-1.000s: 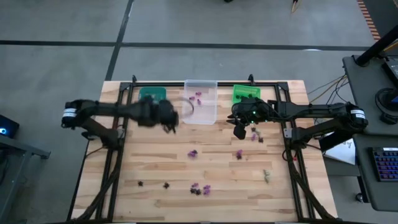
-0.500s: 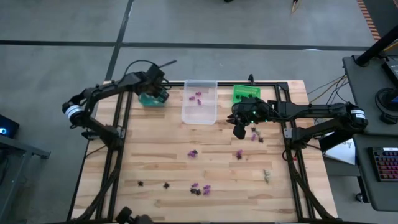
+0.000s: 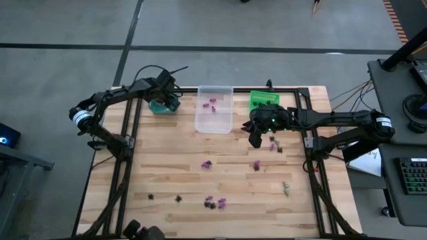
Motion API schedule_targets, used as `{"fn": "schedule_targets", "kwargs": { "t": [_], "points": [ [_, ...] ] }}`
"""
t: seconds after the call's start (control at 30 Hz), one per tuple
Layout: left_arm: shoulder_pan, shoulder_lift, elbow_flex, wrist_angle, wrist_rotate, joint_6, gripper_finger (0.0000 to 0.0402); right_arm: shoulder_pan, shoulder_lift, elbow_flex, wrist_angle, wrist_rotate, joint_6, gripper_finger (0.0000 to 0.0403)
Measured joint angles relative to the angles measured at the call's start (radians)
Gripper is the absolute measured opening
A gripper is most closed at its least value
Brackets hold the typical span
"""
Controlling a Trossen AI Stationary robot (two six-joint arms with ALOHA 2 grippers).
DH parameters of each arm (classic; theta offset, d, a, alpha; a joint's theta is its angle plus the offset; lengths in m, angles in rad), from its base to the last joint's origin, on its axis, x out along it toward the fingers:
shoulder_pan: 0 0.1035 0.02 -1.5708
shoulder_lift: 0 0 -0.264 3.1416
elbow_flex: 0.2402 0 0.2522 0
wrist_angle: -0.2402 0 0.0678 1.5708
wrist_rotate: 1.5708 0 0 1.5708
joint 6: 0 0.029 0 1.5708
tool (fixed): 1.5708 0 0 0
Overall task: Sort Halloween decoration
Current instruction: Put the white skull toy into the light blue bin, then put the violet skeleton toy into the transparent bin
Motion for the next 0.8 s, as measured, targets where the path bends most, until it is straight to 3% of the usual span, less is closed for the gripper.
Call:
{"fn": "schedule_targets", "kwargs": {
  "t": [0.2, 0.3, 0.8],
  "points": [
    [-0.016, -0.009, 0.006, 0.001, 0.005, -0.011, 0.0177, 0.006, 0.0, -0.002, -0.004, -0.001, 0.067, 0.0079],
    [-0.056, -0.023, 0.006, 0.001, 0.06, -0.042, 0.0174, 0.015, 0.0, -0.005, -0.01, -0.001, 0.089, 0.0079],
    [-0.454, -0.173, 0.006, -0.039, 0.078, -0.186, 0.0161, 0.05, 0.0, -0.064, -0.006, 0.003, 0.107, 0.0079]
  ]
}}
